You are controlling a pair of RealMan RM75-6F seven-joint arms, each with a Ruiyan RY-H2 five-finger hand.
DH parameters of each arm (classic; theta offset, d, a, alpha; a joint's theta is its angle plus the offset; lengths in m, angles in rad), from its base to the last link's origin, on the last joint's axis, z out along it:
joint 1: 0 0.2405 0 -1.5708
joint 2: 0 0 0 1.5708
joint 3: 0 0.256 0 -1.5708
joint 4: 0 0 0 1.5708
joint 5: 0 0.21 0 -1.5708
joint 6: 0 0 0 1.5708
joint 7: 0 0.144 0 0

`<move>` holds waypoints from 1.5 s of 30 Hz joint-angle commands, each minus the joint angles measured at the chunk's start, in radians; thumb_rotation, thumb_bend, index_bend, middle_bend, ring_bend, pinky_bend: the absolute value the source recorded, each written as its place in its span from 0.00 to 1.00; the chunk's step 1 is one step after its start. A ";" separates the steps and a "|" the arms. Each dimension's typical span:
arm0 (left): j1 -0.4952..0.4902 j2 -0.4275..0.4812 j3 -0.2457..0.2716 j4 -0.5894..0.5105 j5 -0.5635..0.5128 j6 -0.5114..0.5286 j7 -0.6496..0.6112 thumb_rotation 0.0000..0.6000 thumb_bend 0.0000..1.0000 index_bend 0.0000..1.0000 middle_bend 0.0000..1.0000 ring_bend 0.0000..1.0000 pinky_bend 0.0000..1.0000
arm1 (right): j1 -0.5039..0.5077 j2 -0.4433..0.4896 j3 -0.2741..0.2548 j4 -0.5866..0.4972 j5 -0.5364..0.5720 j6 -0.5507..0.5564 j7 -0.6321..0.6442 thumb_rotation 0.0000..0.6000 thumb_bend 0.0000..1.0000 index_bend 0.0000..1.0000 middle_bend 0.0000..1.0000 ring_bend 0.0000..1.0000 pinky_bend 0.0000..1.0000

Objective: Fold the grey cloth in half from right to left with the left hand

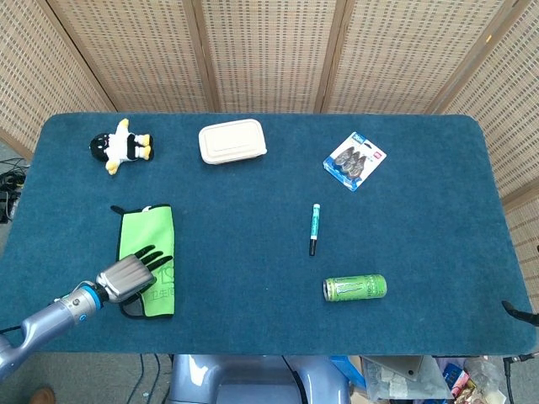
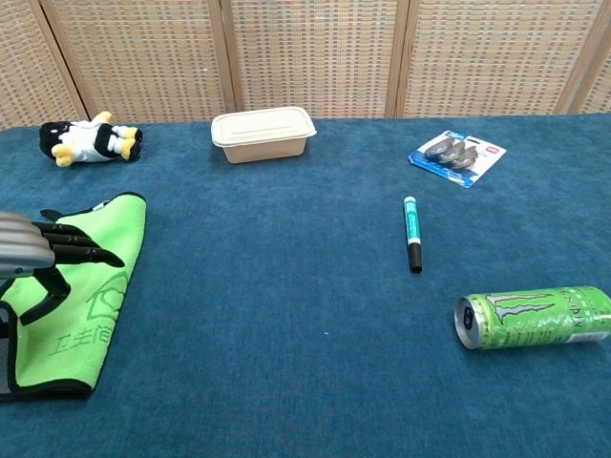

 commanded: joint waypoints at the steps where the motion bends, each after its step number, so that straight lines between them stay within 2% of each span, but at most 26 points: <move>1: 0.016 0.008 0.017 0.005 0.012 0.014 -0.006 1.00 0.39 0.61 0.00 0.00 0.00 | 0.000 0.000 -0.001 -0.002 -0.003 0.002 -0.002 1.00 0.00 0.00 0.00 0.00 0.00; 4: 0.033 0.012 0.033 0.014 0.019 0.024 -0.018 1.00 0.40 0.61 0.00 0.00 0.00 | 0.000 -0.001 -0.003 -0.006 -0.006 0.004 -0.007 1.00 0.00 0.00 0.00 0.00 0.00; 6: 0.043 0.009 0.037 0.026 0.025 0.036 -0.019 1.00 0.40 0.54 0.00 0.00 0.00 | 0.000 -0.001 -0.005 -0.008 -0.009 0.004 -0.010 1.00 0.00 0.00 0.00 0.00 0.00; 8: 0.051 0.006 0.043 0.037 0.029 0.040 -0.026 1.00 0.39 0.35 0.00 0.00 0.00 | 0.000 -0.001 -0.006 -0.012 -0.013 0.008 -0.014 1.00 0.00 0.00 0.00 0.00 0.00; 11: 0.062 0.005 0.054 0.049 0.042 0.050 -0.052 1.00 0.39 0.20 0.00 0.00 0.00 | -0.002 -0.001 -0.008 -0.020 -0.020 0.016 -0.020 1.00 0.00 0.00 0.00 0.00 0.00; 19: 0.095 0.011 0.092 0.075 0.076 0.082 -0.106 1.00 0.39 0.17 0.00 0.00 0.00 | -0.005 0.002 -0.012 -0.032 -0.032 0.027 -0.025 1.00 0.00 0.00 0.00 0.00 0.00; 22: 0.115 0.027 0.113 0.079 0.088 0.101 -0.129 1.00 0.39 0.10 0.00 0.00 0.00 | -0.007 0.004 -0.015 -0.038 -0.039 0.032 -0.024 1.00 0.00 0.00 0.00 0.00 0.00; 25: 0.144 0.041 0.122 0.089 0.099 0.152 -0.145 1.00 0.38 0.01 0.00 0.00 0.00 | -0.009 0.005 -0.017 -0.042 -0.047 0.038 -0.023 1.00 0.00 0.00 0.00 0.00 0.00; 28: 0.186 0.068 0.123 0.099 0.114 0.248 -0.194 1.00 0.38 0.00 0.00 0.00 0.00 | -0.013 0.009 -0.018 -0.050 -0.056 0.045 -0.019 1.00 0.00 0.00 0.00 0.00 0.00; 33: 0.240 0.098 0.093 0.106 0.101 0.382 -0.252 1.00 0.34 0.00 0.00 0.00 0.00 | -0.016 0.015 -0.021 -0.059 -0.071 0.055 -0.009 1.00 0.00 0.00 0.00 0.00 0.00; 37: 0.299 0.117 0.029 0.068 0.004 0.479 -0.264 1.00 0.27 0.00 0.00 0.00 0.00 | -0.019 0.020 -0.024 -0.066 -0.086 0.061 -0.001 1.00 0.00 0.00 0.00 0.00 0.00; 41: 0.373 0.104 -0.049 -0.023 -0.133 0.573 -0.192 1.00 0.26 0.00 0.00 0.00 0.00 | -0.022 0.023 -0.028 -0.069 -0.107 0.070 0.012 1.00 0.00 0.00 0.00 0.00 0.00; 45: 0.450 0.037 -0.122 -0.087 -0.245 0.690 -0.079 1.00 0.25 0.00 0.00 0.00 0.00 | -0.025 0.022 -0.032 -0.064 -0.132 0.082 0.031 1.00 0.00 0.00 0.00 0.00 0.00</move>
